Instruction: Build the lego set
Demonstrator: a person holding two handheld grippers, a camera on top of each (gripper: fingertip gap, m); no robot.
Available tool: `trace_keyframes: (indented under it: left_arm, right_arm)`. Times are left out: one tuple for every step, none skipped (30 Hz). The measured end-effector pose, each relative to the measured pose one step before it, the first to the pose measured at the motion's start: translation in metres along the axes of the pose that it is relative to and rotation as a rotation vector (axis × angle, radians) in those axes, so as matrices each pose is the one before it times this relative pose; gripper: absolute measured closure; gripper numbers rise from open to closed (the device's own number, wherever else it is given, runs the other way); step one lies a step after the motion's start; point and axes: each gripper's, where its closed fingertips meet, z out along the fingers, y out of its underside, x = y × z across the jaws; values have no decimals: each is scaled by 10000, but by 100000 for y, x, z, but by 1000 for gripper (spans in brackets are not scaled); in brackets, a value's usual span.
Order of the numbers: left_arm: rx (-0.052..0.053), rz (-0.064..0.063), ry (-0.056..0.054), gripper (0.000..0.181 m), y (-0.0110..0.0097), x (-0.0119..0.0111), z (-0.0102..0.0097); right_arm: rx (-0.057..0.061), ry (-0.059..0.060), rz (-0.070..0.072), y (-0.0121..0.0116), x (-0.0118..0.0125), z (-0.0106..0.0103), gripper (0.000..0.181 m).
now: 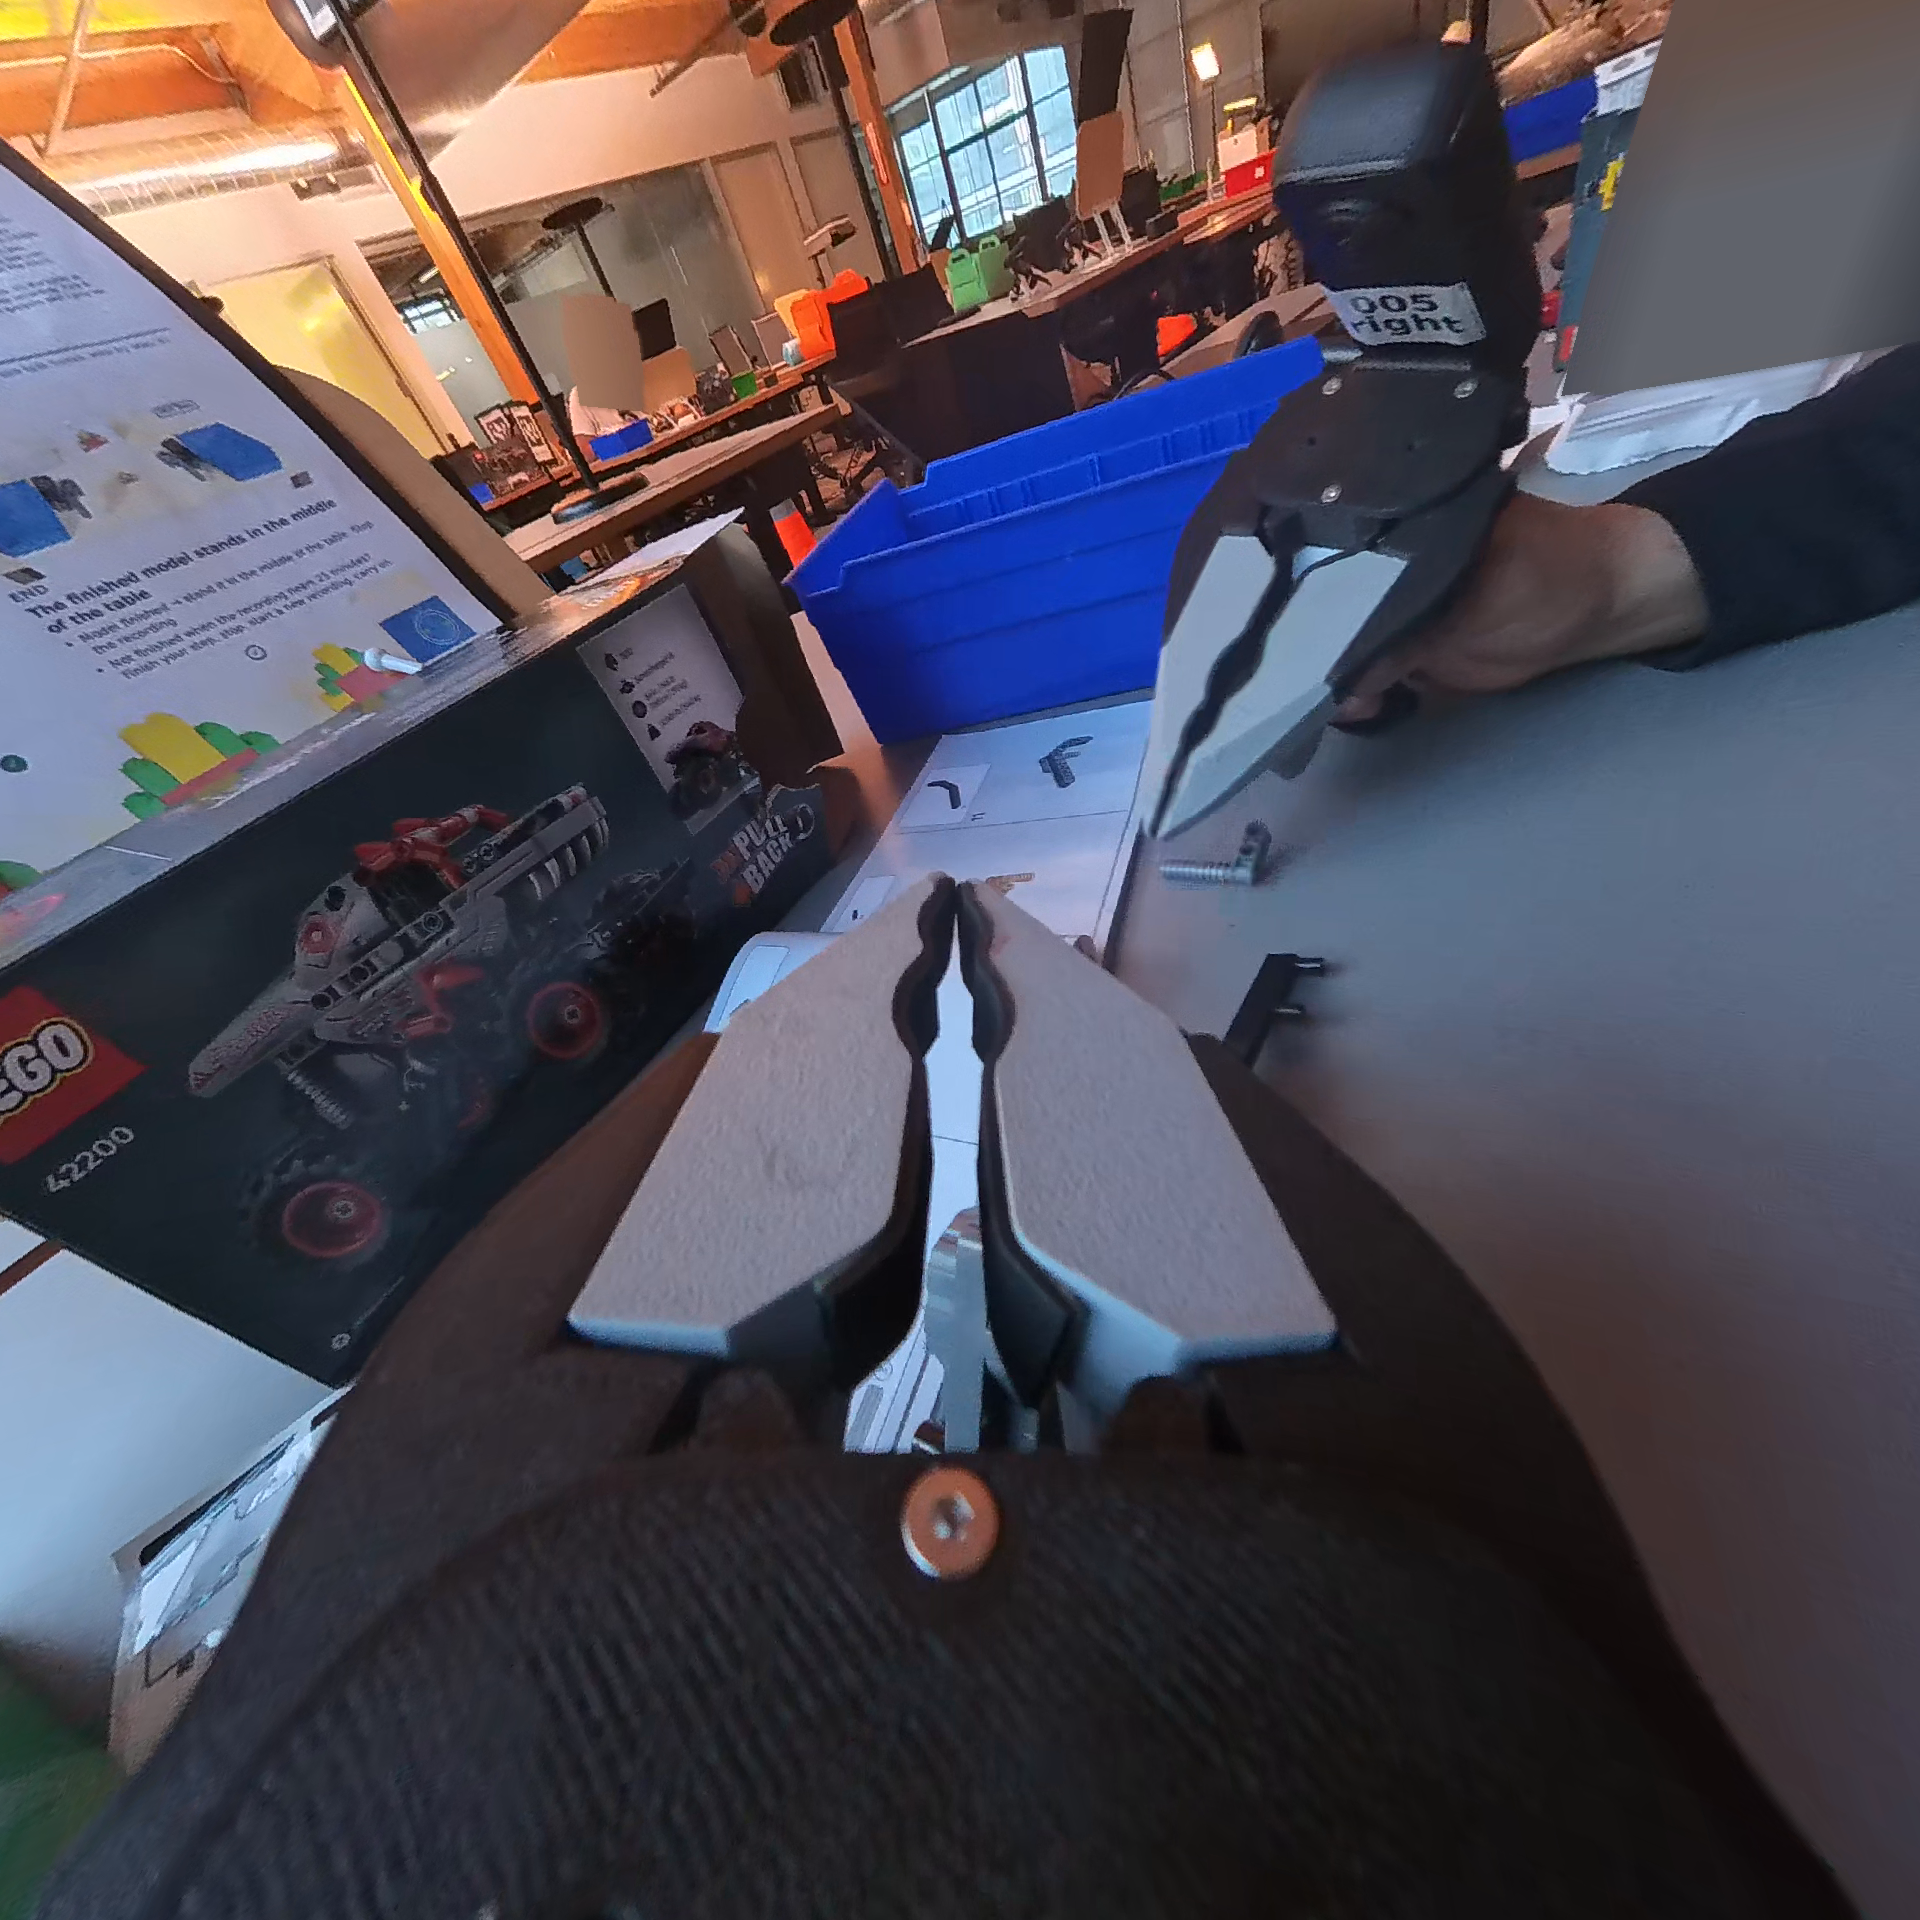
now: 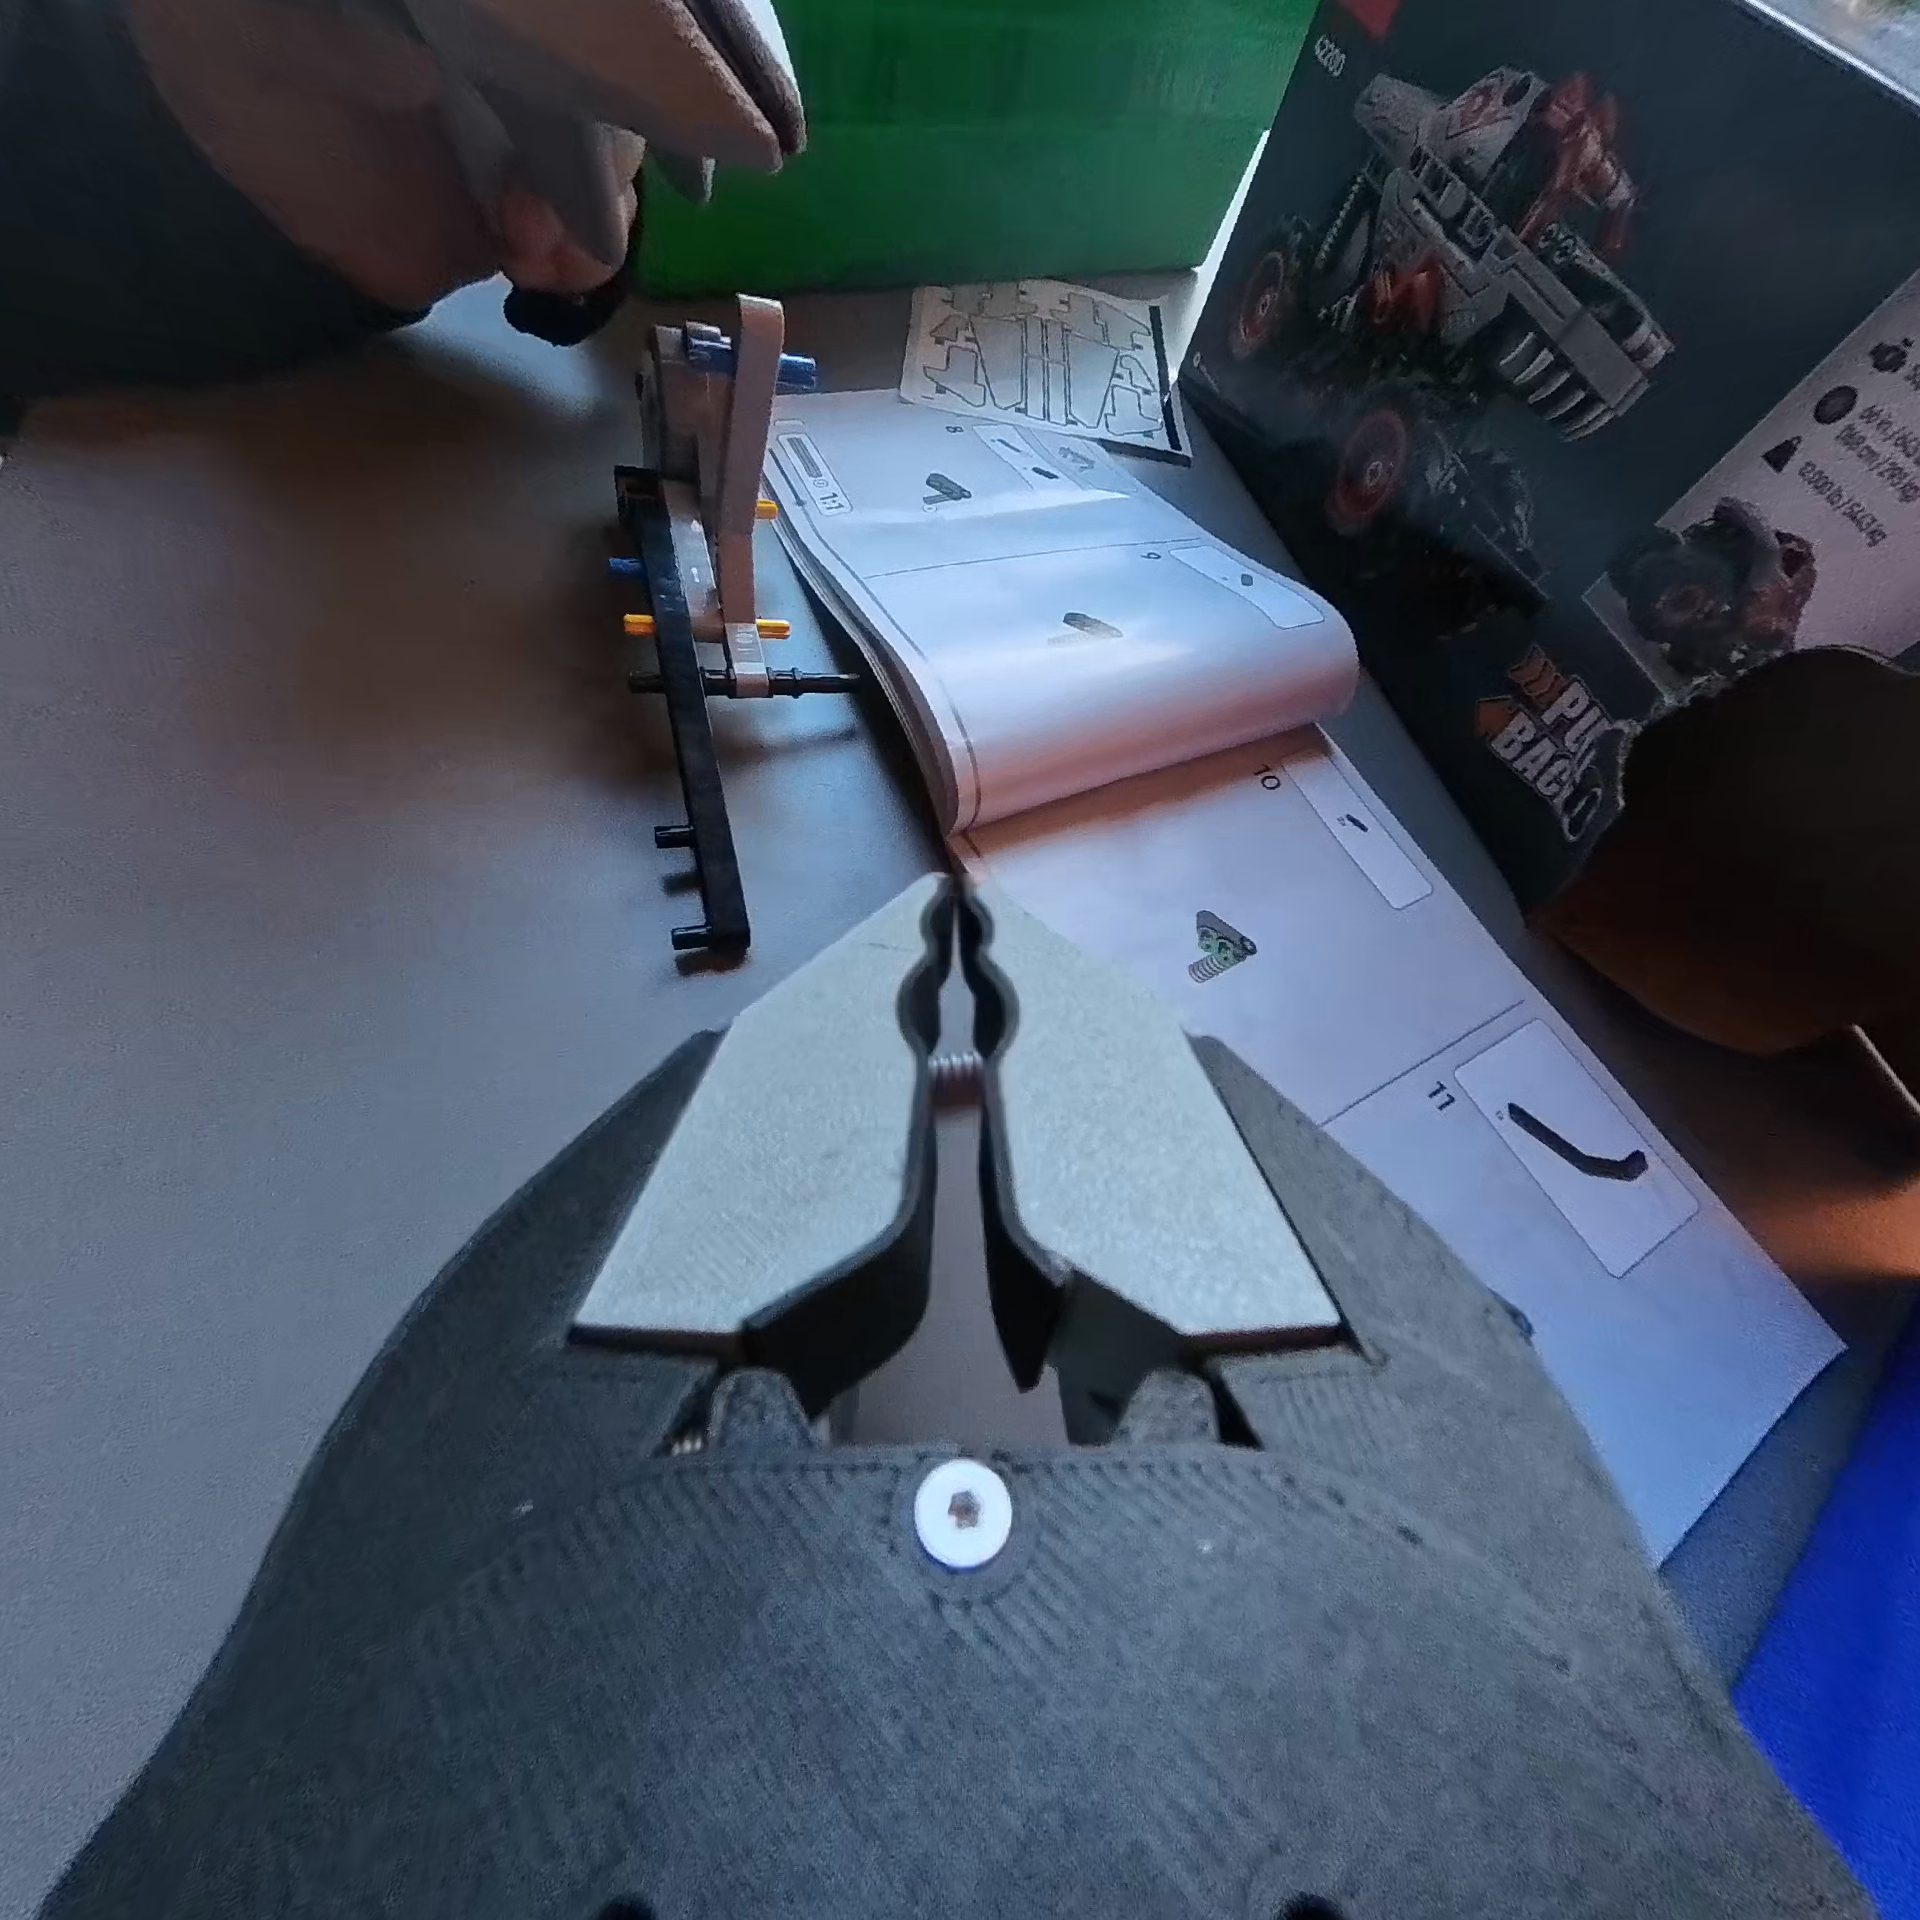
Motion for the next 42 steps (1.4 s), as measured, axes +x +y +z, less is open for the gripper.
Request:
trace_keyframes:
  left_arm:
    - [-23, -4, 22, 181, 57, 37, 37]
    - [-47, 11, 14, 181, 92, 22, 62]
    - [-46, 17, 13, 181, 86, 38, 44]
    - [-25, 20, 0, 181, 43, 6, 26]
    - [-6, 9, -19, 181, 17, -30, -3]
    - [3, -8, -36, 181, 12, -79, -31]
    - [5, -30, -34, 181, 16, -109, -45]
    - [25, -37, -25, 181, -31, -85, -62]
    - [44, -18, -36, 181, -71, -95, -69]
    - [30, -5, -28, 181, -54, -66, -55]
    - [23, -1, -4, 181, -54, -18, -28]
    - [12, 15, 3, 181, -36, 1, -23]
    - [3, 31, 9, 181, -19, 38, 6]
    - [-13, 36, 10, 181, 6, 45, 27]
    - [-31, 38, 7, 181, 40, 41, 25]
    - [-29, 35, 13, 181, 47, 44, 37]
    - [-25, 14, 22, 181, 52, 44, 37]
    - [-24, 5, 28, 181, 63, 52, 39]
    - [-32, 2, 17, 181, 87, 20, 53]
    - [-53, -14, -6, 181, 128, -8, 48]
    - [-42, -17, 1, 181, 112, 2, 66]
    - [-30, -4, 15, 181, 87, 43, 58]
    - [-33, 11, 22, 181, 83, 60, 67]
    - [-55, 23, 35, 181, 92, 93, 73]
    - [-31, 38, 46, 181, 39, 101, 67]
    - [-16, 55, 17, 181, 2, 77, 50]
    - [-12, 52, 1, 181, -13, 24, 47]
    - [-15, 45, 34, 181, -26, 70, 31]
    - [21, 59, 30, 181, -103, 93, -1]
    - [63, 60, 17, 181, -222, 109, -5]
    - [44, 42, -42, 181, -226, 45, 11]
    - [-53, 50, -161, 181, -112, -113, 32]
    - [-70, 32, -210, 181, -95, -162, 36]
    - [-45, -120, -285, 181, -153, -266, 53]
    - [-60, -335, -425, 181, -127, -487, 53]
    - [-60, -452, -414, 181, -67, -471, 64]
    - [-25, -485, -230, 181, -56, -233, 44]
    - [18, -552, 24, 181, -104, 82, -4]
    - [35, -456, 332, 181, -100, 504, -91]
    - [-22, -292, 422, 181, 1, 638, -112]
    - [-104, -124, 237, 181, 163, 380, -117]
    - [-65, -94, 136, 181, 92, 287, -86]
  right_arm:
    - [-53, 32, 26, 100, 69, -6, 181]
    - [15, 32, 21, 1, 68, -36, 181]
    - [90, 47, 19, -111, 78, -82, 181]
    - [101, 46, 34, -106, 88, -107, 180]
    - [97, 34, 64, -108, 108, -101, 180]
    - [100, 54, 97, -107, 161, -118, 180]
    - [113, 63, 115, -123, 198, -130, 178]
    - [139, 57, 124, -157, 201, -145, 178]
    - [155, 49, 136, -167, 207, -166, 177]
    - [139, 32, 155, -153, 218, -133, 176]
    - [106, 17, 179, -113, 209, -99, 174]
    - [86, 7, 191, -83, 215, -77, 170]
    - [69, -17, 186, -82, 175, -51, 167]
    - [41, -56, 167, -34, 116, -31, 165]
    - [13, -58, 154, -11, 93, -2, 163]
    - [-1, -35, 138, 0, 110, 25, 159]
    - [-4, -33, 105, -8, 80, 42, 157]
    - [-9, -31, 71, 2, 44, 52, 155]
    - [-24, -24, 39, 20, 10, 46, 153]
    - [-34, -10, 2, 35, -3, 37, 151]
    - [-27, 18, -30, 31, -9, 25, 149]
    - [-16, 31, -50, 20, -19, 22, 148]
    - [-30, 19, -55, 39, -31, 37, 148]
    - [-54, 12, -43, 61, -29, 52, 147]
    - [-72, 12, -22, 89, -10, 82, 146]
    - [-86, -2, -5, 98, -4, 96, 144]
    - [-95, -12, 9, 119, -6, 92, 143]
    - [-82, -3, 24, 97, 22, 83, 142]
    - [-58, -1, 38, 69, 40, 62, 141]
    - [-42, -13, 55, 51, 49, 38, 140]
    - [-26, -17, 71, 42, 49, 20, 140]
    - [7, -18, 70, -13, 54, -14, 139]
    - [42, -23, 46, -48, 22, -45, 138]
    - [73, -17, 9, -87, -11, -81, 137]
    - [111, -3, -24, -124, -17, -117, 137]
    - [138, 21, -41, -165, -19, -146, 136]
    - [134, 36, -49, -160, -4, -128, 136]
    - [98, 43, -53, -122, 24, -105, 135]
    - [44, 79, -69, -49, 110, -58, 135]
    - [-2, 168, -106, 11, 294, -29, 134]
    - [-30, 244, -136, 47, 463, -15, 134]
    - [-39, 254, -155, 55, 509, 16, 134]
